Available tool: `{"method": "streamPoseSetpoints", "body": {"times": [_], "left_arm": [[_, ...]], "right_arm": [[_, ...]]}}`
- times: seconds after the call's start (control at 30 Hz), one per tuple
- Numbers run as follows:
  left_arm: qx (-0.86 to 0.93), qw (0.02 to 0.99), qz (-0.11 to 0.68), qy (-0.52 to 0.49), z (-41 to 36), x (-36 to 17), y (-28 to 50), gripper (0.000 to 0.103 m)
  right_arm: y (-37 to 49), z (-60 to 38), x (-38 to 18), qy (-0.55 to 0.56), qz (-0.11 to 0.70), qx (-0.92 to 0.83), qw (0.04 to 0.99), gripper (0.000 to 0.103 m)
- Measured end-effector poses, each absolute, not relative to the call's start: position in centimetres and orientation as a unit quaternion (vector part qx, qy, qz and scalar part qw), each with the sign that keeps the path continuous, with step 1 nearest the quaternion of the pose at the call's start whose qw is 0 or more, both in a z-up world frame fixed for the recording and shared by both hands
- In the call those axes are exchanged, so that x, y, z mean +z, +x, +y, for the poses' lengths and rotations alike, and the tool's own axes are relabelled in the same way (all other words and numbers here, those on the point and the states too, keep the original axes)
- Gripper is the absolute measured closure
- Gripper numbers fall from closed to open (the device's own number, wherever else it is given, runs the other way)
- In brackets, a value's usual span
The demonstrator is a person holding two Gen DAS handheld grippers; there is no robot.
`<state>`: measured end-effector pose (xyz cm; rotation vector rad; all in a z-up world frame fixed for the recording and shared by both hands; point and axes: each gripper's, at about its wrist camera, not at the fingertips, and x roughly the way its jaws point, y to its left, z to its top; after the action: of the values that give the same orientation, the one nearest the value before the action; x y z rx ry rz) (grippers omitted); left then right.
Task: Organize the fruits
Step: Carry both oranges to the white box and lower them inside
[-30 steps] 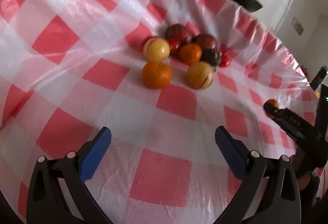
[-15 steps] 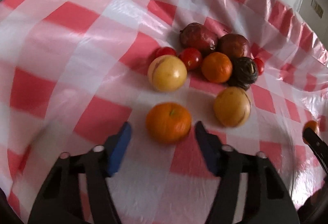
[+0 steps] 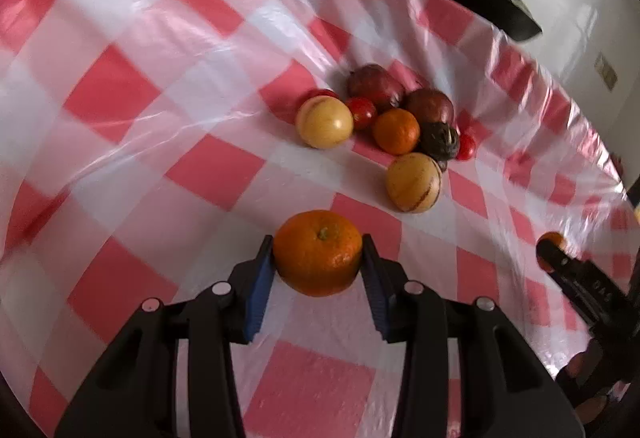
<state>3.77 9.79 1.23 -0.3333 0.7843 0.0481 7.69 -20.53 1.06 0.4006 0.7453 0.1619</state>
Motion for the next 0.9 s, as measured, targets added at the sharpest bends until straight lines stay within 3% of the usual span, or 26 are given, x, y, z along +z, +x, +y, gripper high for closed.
{"method": "streamPoseSetpoints", "body": {"times": [0.63,0.9], "left_arm": [[-0.006,0.916,0.353,-0.188,10.6,1.9,2.2,0.061],[-0.003,0.909,0.346,-0.234,12.8,1.9,-4.4,0.061]], "right_arm": [[7.4,-20.7,1.0,0.202,0.357,0.078,0.909,0.064],[3.3,-18.3,1.4,0.203,0.373,0.115,0.898,0.064]]}}
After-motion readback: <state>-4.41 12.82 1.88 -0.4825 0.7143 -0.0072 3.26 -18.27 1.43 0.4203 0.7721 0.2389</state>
